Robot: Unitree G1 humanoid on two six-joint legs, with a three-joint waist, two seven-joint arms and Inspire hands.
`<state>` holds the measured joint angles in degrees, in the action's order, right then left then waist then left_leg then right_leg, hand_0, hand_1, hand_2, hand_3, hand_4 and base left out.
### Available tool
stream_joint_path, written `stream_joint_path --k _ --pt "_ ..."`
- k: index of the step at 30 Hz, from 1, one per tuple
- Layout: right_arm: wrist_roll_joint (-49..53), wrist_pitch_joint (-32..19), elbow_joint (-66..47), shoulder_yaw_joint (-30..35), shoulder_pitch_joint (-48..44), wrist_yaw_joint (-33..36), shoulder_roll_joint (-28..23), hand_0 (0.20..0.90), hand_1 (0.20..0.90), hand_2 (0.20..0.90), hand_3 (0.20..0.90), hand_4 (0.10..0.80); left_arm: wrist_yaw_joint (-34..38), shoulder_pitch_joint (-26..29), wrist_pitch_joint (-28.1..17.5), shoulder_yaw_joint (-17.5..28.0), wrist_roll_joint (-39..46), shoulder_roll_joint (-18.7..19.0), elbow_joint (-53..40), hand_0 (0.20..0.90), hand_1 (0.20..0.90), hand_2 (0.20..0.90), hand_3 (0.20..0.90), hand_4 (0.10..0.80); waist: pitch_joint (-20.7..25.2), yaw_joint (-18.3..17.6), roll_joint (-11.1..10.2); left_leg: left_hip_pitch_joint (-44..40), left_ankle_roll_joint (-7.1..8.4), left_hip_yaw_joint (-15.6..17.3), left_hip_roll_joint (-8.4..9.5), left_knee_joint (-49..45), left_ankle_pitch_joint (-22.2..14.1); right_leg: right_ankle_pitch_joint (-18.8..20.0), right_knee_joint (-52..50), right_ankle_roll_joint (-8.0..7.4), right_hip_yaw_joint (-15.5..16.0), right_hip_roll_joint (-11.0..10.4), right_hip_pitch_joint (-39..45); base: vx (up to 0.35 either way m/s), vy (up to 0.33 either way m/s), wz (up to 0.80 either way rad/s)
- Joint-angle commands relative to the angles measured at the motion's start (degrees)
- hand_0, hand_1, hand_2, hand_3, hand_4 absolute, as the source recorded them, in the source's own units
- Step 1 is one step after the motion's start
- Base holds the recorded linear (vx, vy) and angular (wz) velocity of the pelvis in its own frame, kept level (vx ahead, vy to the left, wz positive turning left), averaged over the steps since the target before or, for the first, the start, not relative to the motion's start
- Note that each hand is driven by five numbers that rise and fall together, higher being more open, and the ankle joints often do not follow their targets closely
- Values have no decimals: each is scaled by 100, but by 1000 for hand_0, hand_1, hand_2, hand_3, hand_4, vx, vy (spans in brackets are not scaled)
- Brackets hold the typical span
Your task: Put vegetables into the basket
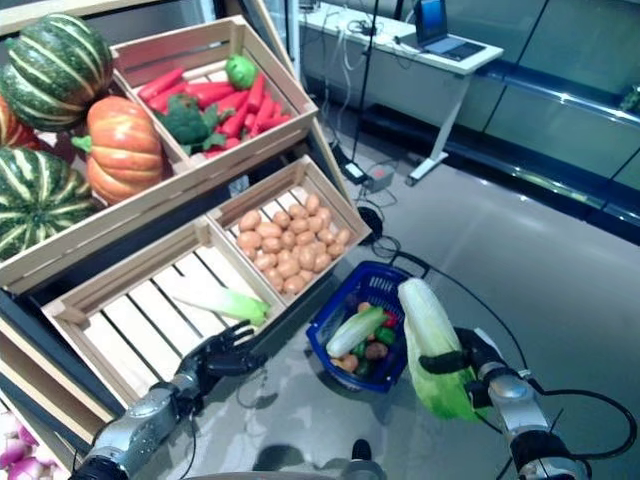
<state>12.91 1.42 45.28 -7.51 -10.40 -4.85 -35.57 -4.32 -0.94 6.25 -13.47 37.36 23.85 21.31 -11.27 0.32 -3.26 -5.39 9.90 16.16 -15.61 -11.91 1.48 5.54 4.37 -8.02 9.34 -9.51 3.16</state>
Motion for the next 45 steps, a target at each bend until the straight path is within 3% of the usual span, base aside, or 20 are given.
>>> stream_joint_path --k 1,2,3,5,6,7,9,12,17,23,25,32,34,35,36,45 --pt "618 -673 -362 70 -1000 624 -294 300 300 300 300 400 18 430 -313 310 386 -63 -746 900 900 900 900 800 79 253 111 790 -132 -635 375 -293 -168 -258 -342 37 269 -51 292 19 141 -33" --pt "777 -660 -446 75 -1082 780 -267 300 300 300 300 400 -60 495 -301 324 319 -12 -923 900 900 900 900 800 15 412 212 981 -91 -731 457 421 199 -442 -465 -35 364 -24 410 -14 116 -13" --pt "901 -687 -369 141 -1186 819 -271 300 300 300 300 400 -98 635 -344 262 242 35 -916 900 900 900 900 800 -36 418 211 981 -164 -664 428 481 178 -574 -614 -17 428 -70 417 -59 73 -16" --pt "1206 -662 -273 257 -1301 863 -180 300 300 300 300 400 -141 918 -447 132 90 79 -747 900 900 900 900 800 -163 410 146 1094 -302 -768 458 -149 -225 -748 -1126 -67 528 -276 275 -38 -3 -56" --pt "1220 -640 -291 276 -1282 887 -134 300 300 300 300 400 -141 991 -475 119 44 96 -680 900 900 900 900 800 -173 383 146 1087 -306 -723 408 -242 -275 -769 -1298 -91 564 -345 193 90 -3 -51" --pt "1216 -632 -254 349 -1186 882 -76 300 300 300 300 400 -127 1074 -543 92 -96 150 -570 900 900 900 900 800 -210 335 156 1028 -249 -610 229 -364 -329 -822 -1537 -117 647 -459 105 115 -9 -12" --pt "1336 -655 -114 383 -1154 805 -44 300 300 300 300 400 -96 1083 -655 21 -94 217 -459 900 900 900 900 800 -255 328 160 950 -225 -606 144 -466 -408 -890 -1675 -149 618 -508 106 141 -53 48" --pt "1535 -599 174 402 -1274 789 53 300 300 300 300 400 54 1123 -574 -21 -144 362 -665 900 900 900 900 800 -245 456 133 1087 -235 -791 163 -655 -526 -955 -1626 -167 605 -536 151 86 -110 11" --pt "1895 -241 718 275 -1903 857 -79 300 300 300 300 400 185 1381 -818 -81 -297 745 -1088 900 900 900 900 800 -501 651 216 1851 -143 -1121 33 -1458 -736 -1170 -2073 -106 582 -602 -94 -30 -80 -1" --pt "2471 -40 1408 219 -2774 876 -297 300 300 300 300 400 519 1991 -1614 -160 -421 1079 -1524 900 900 900 900 800 -1047 724 444 3072 -123 -1482 154 -2521 -1063 -1479 -3328 -26 439 -902 -1298 -213 16 11" --pt "2549 -55 1763 212 -3157 832 -388 300 300 300 300 400 727 2237 -1840 -262 -487 1114 -1621 900 900 900 900 800 -1264 720 562 3429 -101 -1613 217 -3001 -1396 -1758 -4098 -17 282 -1060 -1992 -192 103 15" --pt "2507 -114 2071 102 -3926 951 -694 300 300 300 300 400 1237 2594 -2200 -326 -500 1067 -1808 900 900 900 900 800 -1479 702 651 4457 -260 -1743 450 -4149 -2035 -2205 -5769 31 -84 -1477 -3781 -160 79 3" --pt "2512 -114 2157 45 -4059 951 -770 300 300 300 300 400 1312 2626 -2270 -322 -523 1053 -1837 900 900 900 900 800 -1477 699 655 4639 -315 -1732 485 -4201 -1952 -2122 -5842 102 -111 -1502 -4019 -135 36 2" --pt "2471 -62 2220 16 -4215 925 -850 672 672 672 672 648 1375 2680 -2343 -316 -531 1061 -1879 900 900 900 900 800 -1506 696 684 4745 -294 -1773 476 -4449 -2208 -2322 -6131 64 -167 -1541 -4231 -66 15 3" --pt "2479 -14 2255 -36 -4324 951 -900 900 900 900 900 800 1457 2708 -2470 -300 -543 1064 -1905 900 900 900 900 800 -1516 689 699 4849 -301 -1792 480 -4566 -2264 -2353 -6248 75 -204 -1554 -4385 -58 10 1" --pt "2967 -183 2485 47 -4557 898 -974 900 900 900 900 800 1748 3014 -3003 -163 -881 1056 -2059 900 900 900 900 800 -1462 651 725 5145 -377 -1791 546 -4817 -2425 -2452 -6590 135 -264 -1529 -4901 -50 6 2"
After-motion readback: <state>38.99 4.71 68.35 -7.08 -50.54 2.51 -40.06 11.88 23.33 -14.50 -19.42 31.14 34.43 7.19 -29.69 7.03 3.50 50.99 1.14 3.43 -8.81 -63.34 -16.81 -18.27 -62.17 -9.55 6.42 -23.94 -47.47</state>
